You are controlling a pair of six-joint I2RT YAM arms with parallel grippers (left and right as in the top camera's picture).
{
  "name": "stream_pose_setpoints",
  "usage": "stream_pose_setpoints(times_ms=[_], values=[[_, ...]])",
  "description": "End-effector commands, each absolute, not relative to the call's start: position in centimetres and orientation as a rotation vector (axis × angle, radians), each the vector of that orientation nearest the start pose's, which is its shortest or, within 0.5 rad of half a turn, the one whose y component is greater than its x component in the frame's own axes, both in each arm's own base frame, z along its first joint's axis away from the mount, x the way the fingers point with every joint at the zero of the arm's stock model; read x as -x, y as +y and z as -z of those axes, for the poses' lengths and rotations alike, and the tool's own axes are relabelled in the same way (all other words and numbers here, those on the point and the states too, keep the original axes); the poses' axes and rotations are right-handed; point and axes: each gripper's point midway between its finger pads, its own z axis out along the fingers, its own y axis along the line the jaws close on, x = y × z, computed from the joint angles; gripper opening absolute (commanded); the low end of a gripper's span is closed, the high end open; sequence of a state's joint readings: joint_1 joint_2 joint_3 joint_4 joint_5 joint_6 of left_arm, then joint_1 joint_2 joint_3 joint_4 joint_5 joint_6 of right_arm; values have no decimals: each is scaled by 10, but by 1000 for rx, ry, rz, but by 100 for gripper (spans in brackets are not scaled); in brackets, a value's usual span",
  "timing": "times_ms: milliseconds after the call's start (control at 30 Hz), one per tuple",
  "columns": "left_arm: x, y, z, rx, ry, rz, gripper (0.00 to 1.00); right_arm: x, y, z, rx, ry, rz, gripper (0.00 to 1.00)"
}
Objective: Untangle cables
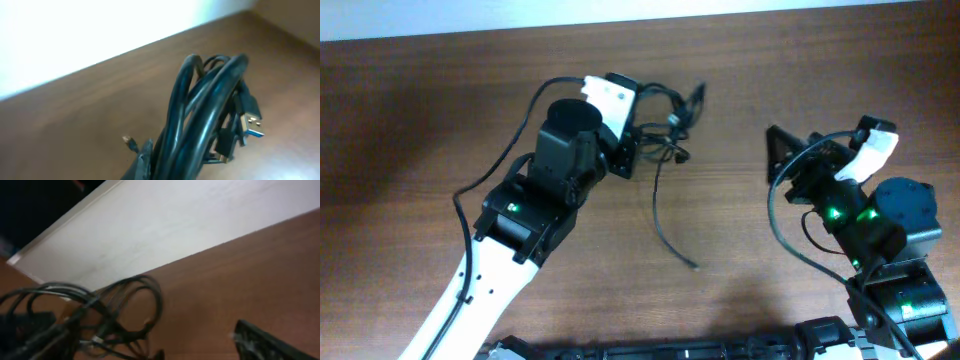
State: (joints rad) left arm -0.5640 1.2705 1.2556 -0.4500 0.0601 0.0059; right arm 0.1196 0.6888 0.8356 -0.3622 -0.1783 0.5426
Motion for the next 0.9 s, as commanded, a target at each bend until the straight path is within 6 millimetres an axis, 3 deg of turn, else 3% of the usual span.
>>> stream_pose_setpoints(times_ms=[0,167,267,367,500,633,867], values=[[-301,-268,-341,-985,1700,601,0,-269,93,-348,-71,1763,-772,99],[-301,-273,-355,-1009,1612,598,0,-267,99,-353,-35,1747,-803,99],[-302,-274,-361,-1010,1580,597,0,-269,99,-346,-44,1775,-804,99],[-290,-286,-379,-1055,1470,680,0,-276,100,-326,-73,1858,-803,99],[-293,-287,-394,-1037,1403,667,0,-283,101,-300,-109,1961,-801,99],[-314,-276,-426,-852,1364,616,0,-285,103,-281,-125,2038,-812,99],[-318,-266,-473,-705,1226,616,0,-282,103,-272,-129,2080,-805,99]])
